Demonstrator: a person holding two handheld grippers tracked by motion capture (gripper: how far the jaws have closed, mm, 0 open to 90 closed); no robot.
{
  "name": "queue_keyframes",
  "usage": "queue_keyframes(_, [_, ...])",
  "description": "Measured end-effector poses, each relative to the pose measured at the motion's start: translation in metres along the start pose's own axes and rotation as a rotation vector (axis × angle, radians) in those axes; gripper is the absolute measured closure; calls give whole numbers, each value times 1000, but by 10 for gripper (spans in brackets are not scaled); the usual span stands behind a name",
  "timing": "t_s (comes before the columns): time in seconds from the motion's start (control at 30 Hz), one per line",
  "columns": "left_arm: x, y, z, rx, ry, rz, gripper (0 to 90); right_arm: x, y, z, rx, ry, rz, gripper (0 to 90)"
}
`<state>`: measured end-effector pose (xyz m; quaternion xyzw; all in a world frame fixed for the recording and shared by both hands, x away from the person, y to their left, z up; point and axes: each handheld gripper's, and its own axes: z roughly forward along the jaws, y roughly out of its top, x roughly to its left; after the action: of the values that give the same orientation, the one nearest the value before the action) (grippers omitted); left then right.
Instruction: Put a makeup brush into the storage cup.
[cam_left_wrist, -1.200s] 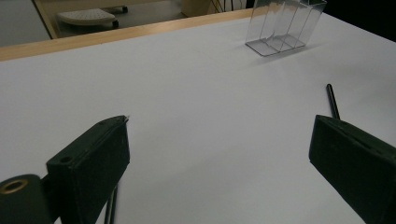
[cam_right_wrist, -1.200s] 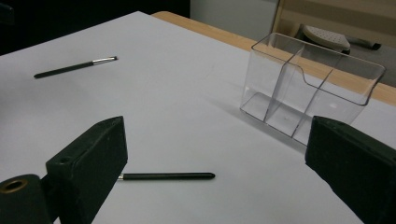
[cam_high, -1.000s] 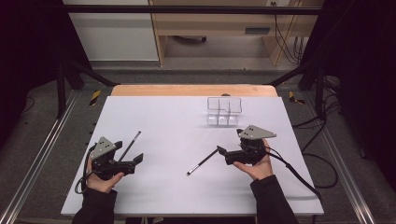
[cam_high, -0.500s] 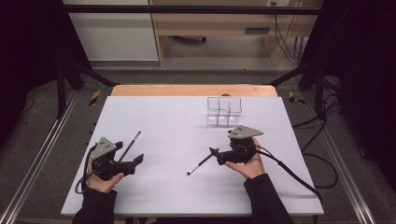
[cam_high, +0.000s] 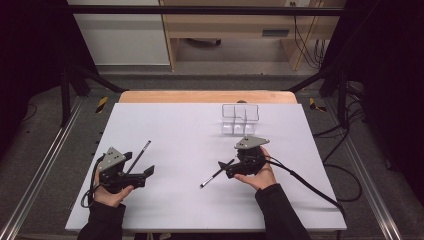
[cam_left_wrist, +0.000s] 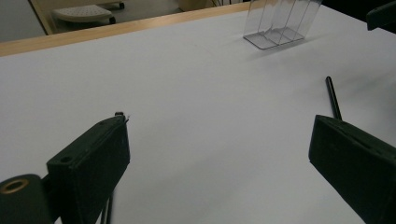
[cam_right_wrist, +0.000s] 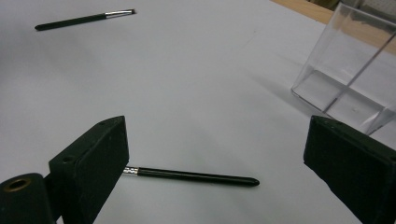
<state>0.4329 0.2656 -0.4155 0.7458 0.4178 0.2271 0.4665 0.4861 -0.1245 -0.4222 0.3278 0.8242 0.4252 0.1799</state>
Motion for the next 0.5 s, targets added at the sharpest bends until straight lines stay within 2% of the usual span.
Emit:
queue_keyframes(0.33, [0,0,0,2,1,2,45,5,-8,21,83,39,-22,84])
queue_keyframes(0.5, [-1,0,1,6,0,9,45,6,-11,28,107,55,-31,88])
